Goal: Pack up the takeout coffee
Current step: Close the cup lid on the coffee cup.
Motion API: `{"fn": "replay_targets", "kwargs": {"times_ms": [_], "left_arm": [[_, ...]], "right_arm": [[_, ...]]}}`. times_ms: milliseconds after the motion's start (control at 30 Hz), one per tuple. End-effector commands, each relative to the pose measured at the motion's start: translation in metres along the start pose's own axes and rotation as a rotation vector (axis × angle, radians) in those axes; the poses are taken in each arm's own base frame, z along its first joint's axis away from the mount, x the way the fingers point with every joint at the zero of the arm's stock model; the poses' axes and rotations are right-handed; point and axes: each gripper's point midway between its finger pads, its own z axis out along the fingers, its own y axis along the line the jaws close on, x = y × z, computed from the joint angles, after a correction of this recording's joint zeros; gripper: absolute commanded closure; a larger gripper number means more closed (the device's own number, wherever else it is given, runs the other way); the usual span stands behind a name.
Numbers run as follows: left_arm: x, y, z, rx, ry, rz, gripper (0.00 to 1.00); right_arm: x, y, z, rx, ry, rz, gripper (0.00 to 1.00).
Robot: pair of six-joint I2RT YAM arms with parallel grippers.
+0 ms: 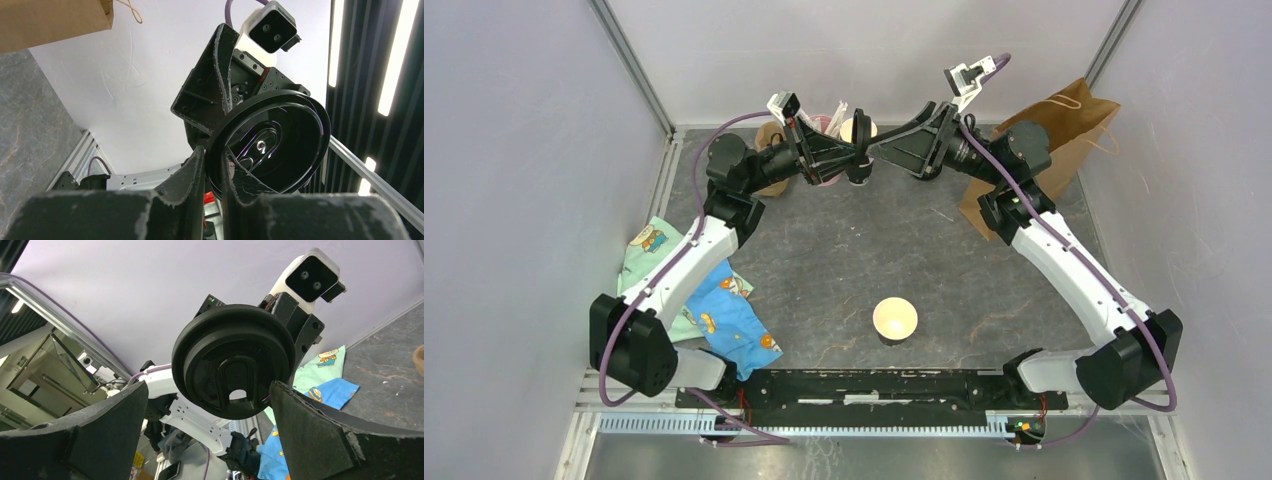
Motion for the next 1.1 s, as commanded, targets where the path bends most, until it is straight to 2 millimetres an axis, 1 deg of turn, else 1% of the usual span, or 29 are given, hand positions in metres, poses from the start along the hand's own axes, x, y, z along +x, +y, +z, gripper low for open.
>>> {"fn": "replay_targets", "kwargs": {"times_ms": [0,100,233,333,433,500,633,767,900,1067], "left_arm": [[0.011,-0.025,0.000,0.063,0.044,0.049,0.88],[0.014,-0.025,0.001,0.064,0.053,0.048,0.88],[0.015,-0.028,0.001,0.069,0.052,0.056,0.89],[0.016,-0.030,0.000,0.073,0.049,0.060,0.89],[0.016,-0.030,-0.001,0.072,0.048,0.061,0.89],[0.017,-0.029,-0.002,0.070,0.050,0.059,0.89],[0.019,-0.029,-0.003,0.071,0.052,0.059,0.89],[0.021,-0.032,-0.004,0.075,0.055,0.063,0.89],[0.021,-0.031,-0.003,0.073,0.054,0.062,0.89],[0.026,-0.027,0.002,0.072,0.065,0.052,0.89]], "right_arm": [[-0.009,0.005,0.001,0.016,-0.021,-0.044,0.02],[-0.010,0.006,0.003,-0.004,-0.023,-0.031,0.03],[-0.008,0.005,0.001,-0.004,-0.025,-0.033,0.10],[-0.011,0.010,-0.005,-0.004,-0.050,-0.060,0.08],[-0.013,0.008,-0.010,0.020,-0.067,-0.065,0.03],[-0.011,0.005,-0.010,0.022,-0.067,-0.053,0.03],[-0.013,0.006,-0.009,0.007,-0.074,-0.043,0.02],[-0.011,0.001,-0.007,0.008,-0.067,-0.020,0.02],[-0.012,0.007,-0.006,-0.032,-0.073,-0.009,0.07],[-0.011,0.008,-0.005,-0.046,-0.064,-0.003,0.09]]}}
